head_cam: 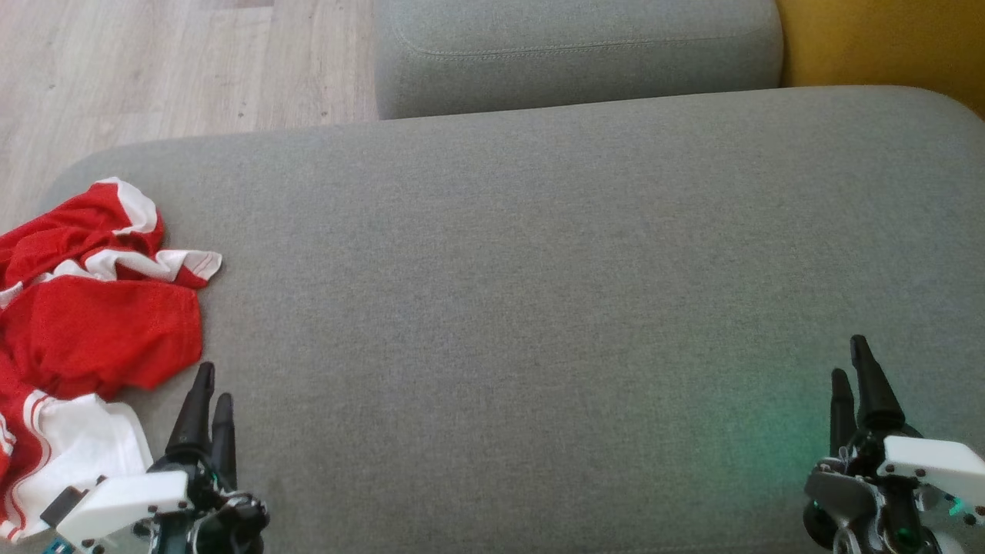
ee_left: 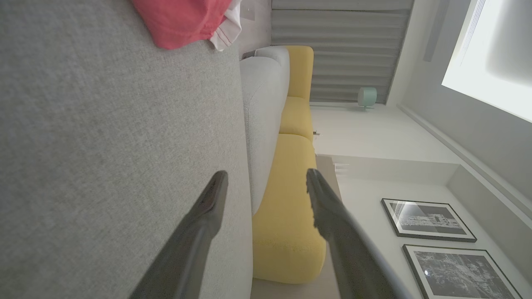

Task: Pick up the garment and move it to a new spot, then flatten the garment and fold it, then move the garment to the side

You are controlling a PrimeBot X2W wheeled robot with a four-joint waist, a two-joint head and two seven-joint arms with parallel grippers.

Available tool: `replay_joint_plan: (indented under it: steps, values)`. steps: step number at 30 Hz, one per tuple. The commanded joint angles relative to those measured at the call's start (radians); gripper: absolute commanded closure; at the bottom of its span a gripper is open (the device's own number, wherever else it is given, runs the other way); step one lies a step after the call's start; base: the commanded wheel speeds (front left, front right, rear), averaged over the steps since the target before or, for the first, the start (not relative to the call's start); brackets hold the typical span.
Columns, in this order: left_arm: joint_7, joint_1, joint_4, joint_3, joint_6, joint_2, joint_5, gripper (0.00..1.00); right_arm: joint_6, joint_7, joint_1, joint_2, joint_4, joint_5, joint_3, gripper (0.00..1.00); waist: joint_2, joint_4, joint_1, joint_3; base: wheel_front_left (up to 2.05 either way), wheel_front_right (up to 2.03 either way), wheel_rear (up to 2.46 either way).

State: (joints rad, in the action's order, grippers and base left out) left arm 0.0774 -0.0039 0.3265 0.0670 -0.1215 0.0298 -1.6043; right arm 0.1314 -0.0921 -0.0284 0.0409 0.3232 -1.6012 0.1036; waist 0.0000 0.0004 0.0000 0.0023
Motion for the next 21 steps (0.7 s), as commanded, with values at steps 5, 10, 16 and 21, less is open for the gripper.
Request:
replay_joint_plan:
  steps: [5, 10, 16, 21]
  values:
    - [-0.02, -0.051, -0.045, -0.005, -0.002, 0.011, 0.014, 0.0, 0.0, 0.02, -0.046, 0.005, -0.056, 0.007, -0.023, 0.0, 0.0, 0.0, 0.0, -0.002, 0.0, 0.0, 0.0]
    - [-0.034, -0.055, -0.058, -0.007, -0.002, 0.011, 0.043, 0.0, 0.0, 0.037, -0.05, 0.011, -0.077, 0.022, -0.043, 0.0, 0.0, 0.0, 0.0, -0.003, 0.0, 0.0, 0.0]
    - [-0.052, -0.059, -0.08, -0.013, 0.002, 0.012, 0.102, 0.0, 0.0, 0.062, -0.059, 0.017, -0.099, 0.045, -0.062, 0.0, 0.0, 0.001, 0.0, -0.003, 0.0, 0.0, 0.0]
    - [-0.066, -0.06, -0.106, -0.023, 0.011, 0.012, 0.173, 0.0, 0.0, 0.078, -0.07, 0.037, -0.117, 0.101, -0.101, 0.0, 0.0, 0.002, 0.0, -0.003, 0.0, 0.0, 0.0]
